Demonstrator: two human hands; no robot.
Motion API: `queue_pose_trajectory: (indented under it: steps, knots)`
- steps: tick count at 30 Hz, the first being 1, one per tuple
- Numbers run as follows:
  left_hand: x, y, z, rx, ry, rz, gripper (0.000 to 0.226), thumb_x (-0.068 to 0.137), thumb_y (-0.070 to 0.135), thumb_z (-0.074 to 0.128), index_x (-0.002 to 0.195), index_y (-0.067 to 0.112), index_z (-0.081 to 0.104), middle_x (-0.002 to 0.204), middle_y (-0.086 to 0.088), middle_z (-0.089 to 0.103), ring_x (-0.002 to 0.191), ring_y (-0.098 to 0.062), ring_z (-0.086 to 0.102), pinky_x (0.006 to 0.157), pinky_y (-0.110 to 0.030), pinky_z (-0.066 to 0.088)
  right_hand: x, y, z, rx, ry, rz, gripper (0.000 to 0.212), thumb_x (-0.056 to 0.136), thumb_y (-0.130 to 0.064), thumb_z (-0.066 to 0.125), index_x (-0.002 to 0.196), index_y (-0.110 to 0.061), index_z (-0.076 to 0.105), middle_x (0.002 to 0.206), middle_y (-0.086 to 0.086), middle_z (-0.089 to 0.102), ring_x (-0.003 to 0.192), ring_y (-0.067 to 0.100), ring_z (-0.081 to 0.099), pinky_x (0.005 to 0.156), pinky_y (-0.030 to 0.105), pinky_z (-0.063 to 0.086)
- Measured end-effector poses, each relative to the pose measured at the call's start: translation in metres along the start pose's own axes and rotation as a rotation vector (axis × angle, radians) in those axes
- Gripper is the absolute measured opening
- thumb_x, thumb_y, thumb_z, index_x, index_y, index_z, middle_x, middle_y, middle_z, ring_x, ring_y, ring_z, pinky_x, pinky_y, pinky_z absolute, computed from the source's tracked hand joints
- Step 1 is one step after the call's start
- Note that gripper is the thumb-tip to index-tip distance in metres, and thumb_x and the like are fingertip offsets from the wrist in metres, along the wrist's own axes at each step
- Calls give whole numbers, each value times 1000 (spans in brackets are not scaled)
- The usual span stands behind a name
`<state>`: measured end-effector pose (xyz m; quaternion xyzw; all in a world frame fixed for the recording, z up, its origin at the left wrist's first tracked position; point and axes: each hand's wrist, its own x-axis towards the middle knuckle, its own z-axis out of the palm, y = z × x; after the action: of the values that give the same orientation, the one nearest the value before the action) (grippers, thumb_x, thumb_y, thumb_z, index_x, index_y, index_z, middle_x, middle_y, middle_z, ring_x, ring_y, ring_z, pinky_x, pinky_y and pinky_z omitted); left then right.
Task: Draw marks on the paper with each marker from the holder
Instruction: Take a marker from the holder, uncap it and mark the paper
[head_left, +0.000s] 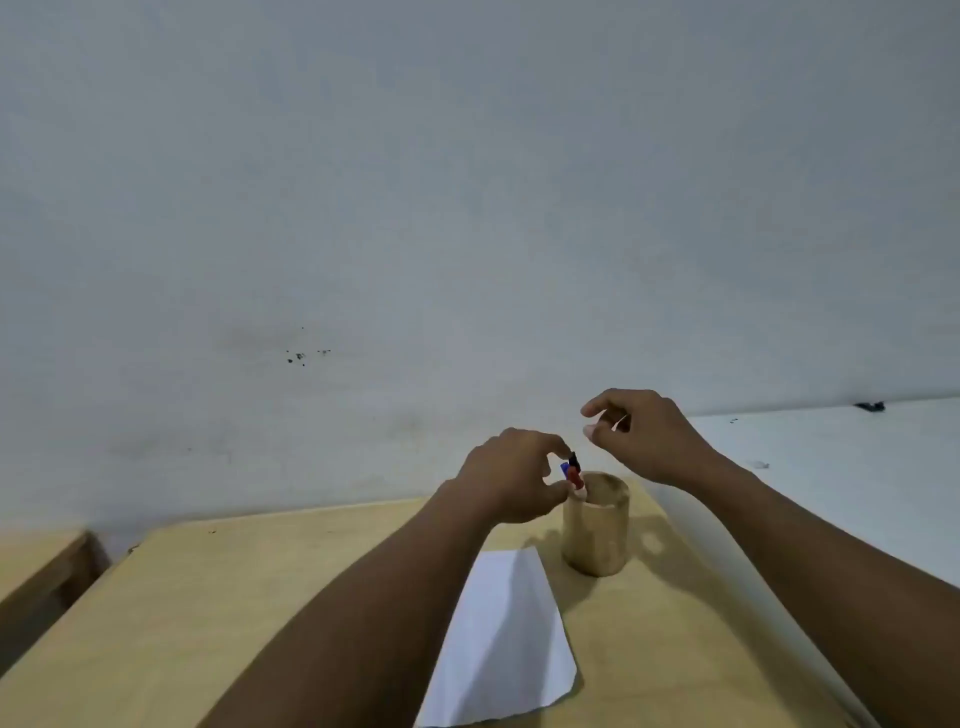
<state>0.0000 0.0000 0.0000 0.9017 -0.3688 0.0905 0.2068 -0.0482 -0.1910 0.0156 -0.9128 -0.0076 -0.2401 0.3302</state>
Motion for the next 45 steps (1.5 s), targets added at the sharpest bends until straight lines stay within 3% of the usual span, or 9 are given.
queue_pose_trajectory:
  steps: [5,15,23,26,30,35,37,40,45]
  knots:
    - [22,6,30,178,-20,50,33,91,41,58,121,34,66,111,6,70,105,-20,64,70,-33,45,2,25,1,32,14,60,11,90,-22,72,101,-27,72,82,-6,72,81,8,65,67,18,42]
    - [39,-5,42,107,-40,-44,22,91,28,58,112,31,64,112,0,67,104,-25,61,71,-32,38,3,38,8,83,-2,110,11,91,-21,72,101,-25,74,82,-1,72,75,11,64,66,19,45]
    - [48,-7,36,-3,-22,-60,12,91,24,60,97,32,67,103,1,70,94,-24,65,68,-34,48,5,33,10,122,-14,132,11,91,-21,72,102,-22,74,78,0,71,69,20,69,65,27,51]
    - [45,-15,6,-106,38,-66,7,92,26,62,87,30,66,88,6,73,83,-18,69,75,-38,57,7,13,5,255,-10,179,7,93,-19,69,94,-15,75,73,6,74,54,16,65,51,23,45]
    - [27,-39,-50,-262,154,-111,19,96,31,62,87,17,70,65,12,70,57,5,62,54,-11,43,3,-33,17,527,-179,328,30,97,-31,66,90,-3,72,64,11,66,40,16,55,39,22,34]
    - [-20,-79,-71,-603,187,-226,26,99,30,60,87,10,71,78,-7,75,62,0,67,57,-11,45,-19,-73,90,826,-485,516,68,88,-66,61,115,-3,68,78,11,72,51,19,60,42,23,35]
    - [-39,-92,-64,-669,132,-282,29,99,33,59,93,8,72,82,-9,75,69,-6,68,63,-19,47,-26,-80,125,1041,-441,620,70,85,-70,62,115,-7,67,76,9,70,49,16,54,41,23,32]
    - [-63,-112,-45,-746,99,-349,28,99,32,60,96,6,71,80,-4,75,74,-12,67,68,-28,46,-31,-80,166,1357,-214,772,51,89,-59,66,105,-11,67,68,5,63,41,11,41,36,20,24]
    - [-92,-137,-17,-872,158,-442,29,92,29,71,101,2,72,79,-4,78,75,-13,71,72,-28,52,-26,-77,195,1366,-90,759,26,97,-33,66,87,-9,65,59,3,59,39,10,46,36,20,27]
